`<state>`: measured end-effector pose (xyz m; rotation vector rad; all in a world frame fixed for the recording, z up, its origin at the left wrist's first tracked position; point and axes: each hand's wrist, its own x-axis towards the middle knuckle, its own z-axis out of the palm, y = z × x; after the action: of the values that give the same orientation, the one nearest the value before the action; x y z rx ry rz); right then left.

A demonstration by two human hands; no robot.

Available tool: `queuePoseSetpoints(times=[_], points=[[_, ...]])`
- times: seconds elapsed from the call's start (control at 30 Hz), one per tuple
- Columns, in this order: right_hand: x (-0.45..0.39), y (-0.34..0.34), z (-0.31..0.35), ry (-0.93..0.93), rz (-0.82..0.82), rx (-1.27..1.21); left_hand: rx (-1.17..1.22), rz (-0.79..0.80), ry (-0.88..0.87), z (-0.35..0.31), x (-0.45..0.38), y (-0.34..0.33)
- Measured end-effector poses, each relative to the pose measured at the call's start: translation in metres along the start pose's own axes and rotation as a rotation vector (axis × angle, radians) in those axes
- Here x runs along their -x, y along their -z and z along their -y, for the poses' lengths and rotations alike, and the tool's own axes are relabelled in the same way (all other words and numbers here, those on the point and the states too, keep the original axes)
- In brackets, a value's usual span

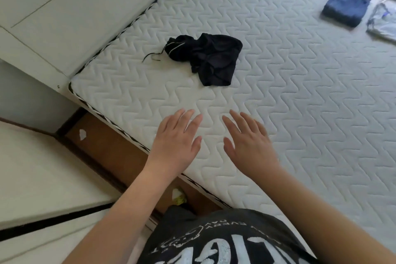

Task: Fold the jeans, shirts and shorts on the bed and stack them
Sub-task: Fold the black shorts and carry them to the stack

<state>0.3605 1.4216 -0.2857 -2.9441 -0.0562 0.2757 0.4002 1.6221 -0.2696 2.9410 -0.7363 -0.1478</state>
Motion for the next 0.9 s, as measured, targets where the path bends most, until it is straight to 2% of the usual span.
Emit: queuePoseSetpoints(times=[0.17, 0.37, 0.6, 0.77, 0.9], points=[[-0.021, 0.007, 0.038, -0.11, -0.015, -0.002, -0.006, 0.013, -0.113, 0.059, -0.034, 0.013], [-0.038, 0.013, 0.04, -0.206, -0.02, -0.002, -0.002, -0.007, -0.195, 0.074, -0.078, 0.017], [-0.09, 0.021, 0.037, -0.169, -0.045, -0.033, -0.046, 0.024, -0.157, 0.095, -0.105, 0.024], [-0.134, 0.026, 0.054, -0.1, -0.056, -0.011, -0.047, 0.02, -0.108, 0.13, -0.117, 0.031], [-0.175, 0.027, 0.073, -0.118, -0.072, -0.003, -0.046, 0.031, -0.107, 0.171, -0.14, 0.026]])
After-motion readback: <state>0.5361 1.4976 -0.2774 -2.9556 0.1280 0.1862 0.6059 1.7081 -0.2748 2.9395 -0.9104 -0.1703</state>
